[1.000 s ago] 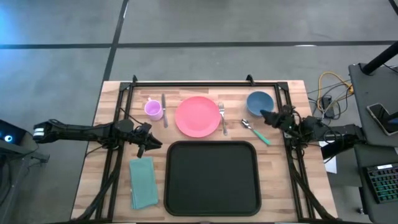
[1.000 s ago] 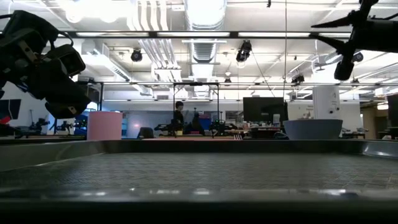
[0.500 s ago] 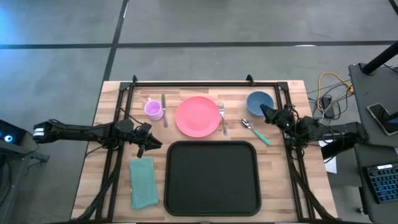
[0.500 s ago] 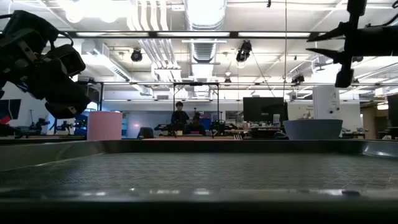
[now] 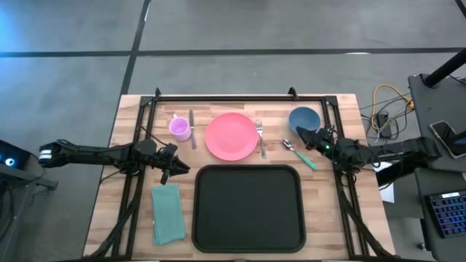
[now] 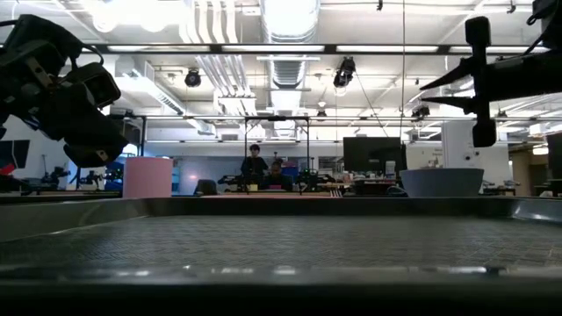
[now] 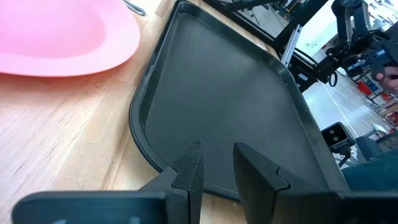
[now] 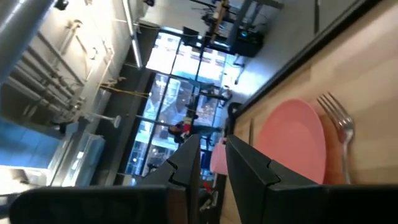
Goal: Set up tray
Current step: Put the pink plate on the center of the black tray, then put the purple mug to the top left of the pink plate on the black tray
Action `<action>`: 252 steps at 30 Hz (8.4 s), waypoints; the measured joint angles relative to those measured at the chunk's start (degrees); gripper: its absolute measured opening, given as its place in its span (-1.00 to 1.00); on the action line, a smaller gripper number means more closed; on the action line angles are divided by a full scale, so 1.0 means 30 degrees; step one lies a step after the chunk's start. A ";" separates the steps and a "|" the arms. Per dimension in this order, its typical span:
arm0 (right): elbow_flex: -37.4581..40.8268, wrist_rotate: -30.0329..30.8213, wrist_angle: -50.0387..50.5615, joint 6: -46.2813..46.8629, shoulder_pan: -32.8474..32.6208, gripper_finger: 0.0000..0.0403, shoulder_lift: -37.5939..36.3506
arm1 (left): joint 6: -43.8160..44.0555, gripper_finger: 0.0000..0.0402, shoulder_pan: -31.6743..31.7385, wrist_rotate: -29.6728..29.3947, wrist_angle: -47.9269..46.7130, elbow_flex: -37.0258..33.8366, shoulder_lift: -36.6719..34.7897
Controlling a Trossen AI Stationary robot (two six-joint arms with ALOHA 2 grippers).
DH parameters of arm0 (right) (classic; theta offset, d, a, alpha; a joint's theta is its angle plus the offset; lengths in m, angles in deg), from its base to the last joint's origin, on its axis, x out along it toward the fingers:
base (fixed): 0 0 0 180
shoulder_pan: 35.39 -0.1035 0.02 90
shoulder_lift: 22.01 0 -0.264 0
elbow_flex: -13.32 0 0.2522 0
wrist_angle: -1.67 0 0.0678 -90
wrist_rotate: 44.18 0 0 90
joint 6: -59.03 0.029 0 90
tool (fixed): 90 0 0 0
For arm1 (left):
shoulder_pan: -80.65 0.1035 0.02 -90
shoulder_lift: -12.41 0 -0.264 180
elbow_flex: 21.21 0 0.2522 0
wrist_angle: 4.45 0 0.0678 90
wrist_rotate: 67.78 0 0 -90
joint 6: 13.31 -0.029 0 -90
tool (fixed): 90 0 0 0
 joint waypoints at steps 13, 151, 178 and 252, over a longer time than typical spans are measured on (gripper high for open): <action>-0.5000 -0.1727 0.7185 0.0575 0.0101 -0.42 0.5751 | 0.0000 -0.66 0.0001 0.0000 0.0000 0.0000 -0.0015; -1.6276 -2.3966 1.3023 -0.4637 0.1066 -0.80 2.5367 | 0.0000 -0.66 0.0002 -0.0003 0.0000 0.0005 0.0007; -1.6262 -1.5755 1.3045 -1.2010 0.1255 -0.06 1.7798 | 0.0000 -0.66 0.0001 -0.0002 -0.0004 0.0002 0.0000; -1.6123 -1.3015 1.4193 -1.1587 0.2173 -0.11 1.6857 | 0.3825 -0.66 0.0310 -1.0774 -1.7289 1.7473 1.0659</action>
